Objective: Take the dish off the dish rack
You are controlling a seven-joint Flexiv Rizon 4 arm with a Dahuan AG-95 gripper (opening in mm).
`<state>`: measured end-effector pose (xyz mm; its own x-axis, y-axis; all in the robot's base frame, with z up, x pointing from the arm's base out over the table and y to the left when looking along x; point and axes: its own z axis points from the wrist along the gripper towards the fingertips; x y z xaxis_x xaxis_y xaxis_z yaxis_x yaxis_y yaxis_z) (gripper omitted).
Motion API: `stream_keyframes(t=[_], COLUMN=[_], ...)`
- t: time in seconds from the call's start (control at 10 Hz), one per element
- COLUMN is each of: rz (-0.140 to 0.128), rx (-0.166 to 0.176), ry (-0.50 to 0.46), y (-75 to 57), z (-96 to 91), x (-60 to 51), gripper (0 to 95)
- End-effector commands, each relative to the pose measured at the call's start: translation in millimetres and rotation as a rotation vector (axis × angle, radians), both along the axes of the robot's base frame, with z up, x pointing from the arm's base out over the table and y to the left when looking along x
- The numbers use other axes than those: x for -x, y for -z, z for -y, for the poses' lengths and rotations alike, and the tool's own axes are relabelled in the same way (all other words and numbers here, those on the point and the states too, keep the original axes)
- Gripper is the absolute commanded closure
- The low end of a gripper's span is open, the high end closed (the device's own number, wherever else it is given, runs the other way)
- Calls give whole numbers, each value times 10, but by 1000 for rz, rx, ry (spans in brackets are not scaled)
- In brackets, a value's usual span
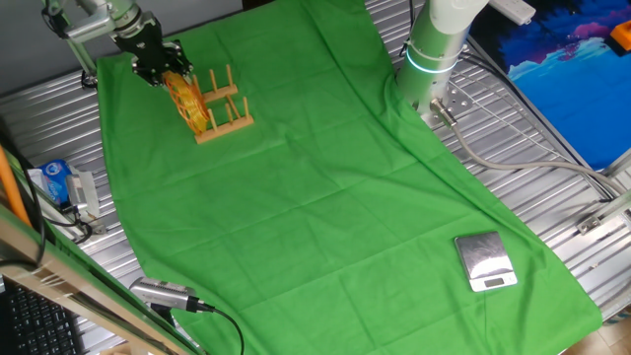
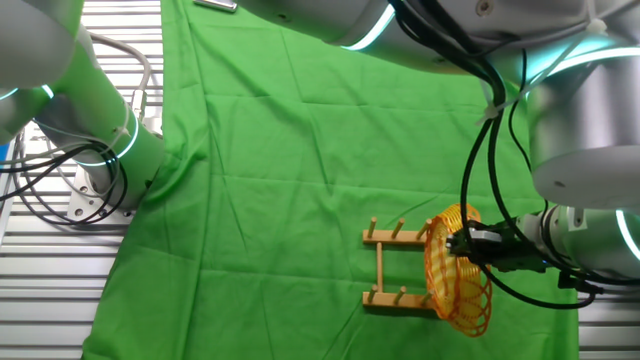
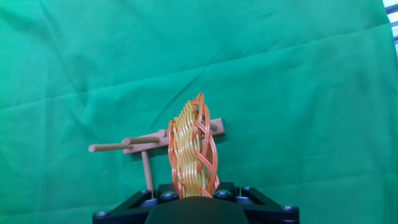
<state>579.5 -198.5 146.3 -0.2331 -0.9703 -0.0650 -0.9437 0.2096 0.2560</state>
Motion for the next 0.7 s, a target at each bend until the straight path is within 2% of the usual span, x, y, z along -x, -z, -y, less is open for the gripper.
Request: stream_keyframes(t=[0.1, 0.7], rz=[-2, -14], rx=[-3, -2], ry=[3, 9], y=[-2, -20], z=[3, 5], x=[1, 5], gripper=[760, 760])
